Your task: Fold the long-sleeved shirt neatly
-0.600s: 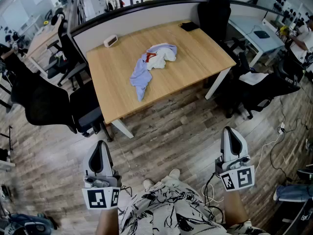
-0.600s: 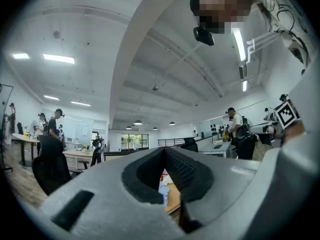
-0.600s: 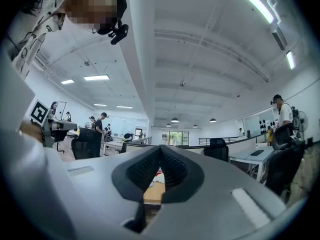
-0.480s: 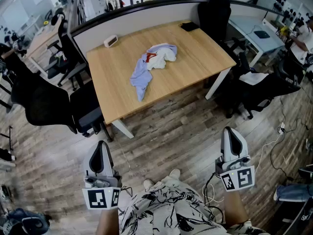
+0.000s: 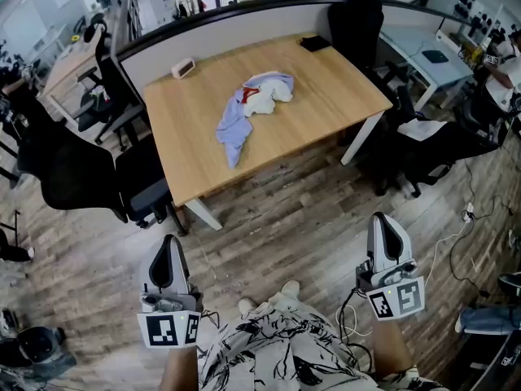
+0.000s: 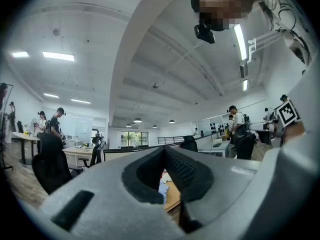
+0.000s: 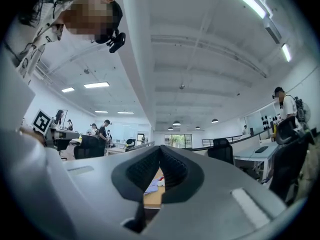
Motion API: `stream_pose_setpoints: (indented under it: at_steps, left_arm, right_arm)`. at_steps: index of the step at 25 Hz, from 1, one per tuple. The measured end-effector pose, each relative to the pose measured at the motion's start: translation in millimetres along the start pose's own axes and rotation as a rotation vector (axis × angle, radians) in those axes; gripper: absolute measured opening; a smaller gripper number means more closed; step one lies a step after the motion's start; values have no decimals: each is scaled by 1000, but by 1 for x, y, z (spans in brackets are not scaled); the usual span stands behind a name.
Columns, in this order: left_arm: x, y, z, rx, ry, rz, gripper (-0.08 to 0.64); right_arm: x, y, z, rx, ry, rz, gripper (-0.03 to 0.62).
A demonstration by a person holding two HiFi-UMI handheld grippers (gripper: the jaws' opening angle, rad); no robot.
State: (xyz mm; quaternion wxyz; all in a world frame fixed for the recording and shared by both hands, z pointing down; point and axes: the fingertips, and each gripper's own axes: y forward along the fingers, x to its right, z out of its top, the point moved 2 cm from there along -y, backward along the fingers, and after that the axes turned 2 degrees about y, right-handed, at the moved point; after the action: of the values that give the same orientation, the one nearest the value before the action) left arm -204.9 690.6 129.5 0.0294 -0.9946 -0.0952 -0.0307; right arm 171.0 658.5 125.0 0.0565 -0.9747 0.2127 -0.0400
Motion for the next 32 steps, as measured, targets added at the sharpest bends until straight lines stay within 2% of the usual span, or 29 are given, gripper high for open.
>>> stream_pose_setpoints:
  at_steps: [9,13,14,16,19,22,23,29,32]
  left_arm:
    - [5,1,2,11,3,-19,0]
    - [5,1,1,2,47,-8,14]
    - [5,2,0,1,52,-6,84]
    - [4,3,0,1,37,-8,190]
    - [5,3,-3,7,19,-11,276]
    - [6,5,-5,16,-7,-12,370]
    - [7,6,-6,13,-25,-10,400]
    - [16,13,-8,-4,-32,12,503]
    - [21,19,-11,-11,-30,13,525]
  right_arm:
    - [2,1,-2,-27,-42,-24,0]
    - [-1,2,-3,-22,-49,-16,2]
    - [-1,3,-4,-25,-45,-12,33]
    - [-1,6,-7,-38,-21,2,172]
    - [-1,7,-10,-36,1,11,272]
    - [3,7,-9,-16,7,9,411]
    - [5,8,-10,-15,8,11,439]
    - [18,10,-12,-27,3,29,500]
    - [25,11,-13,-28,-1,31,513]
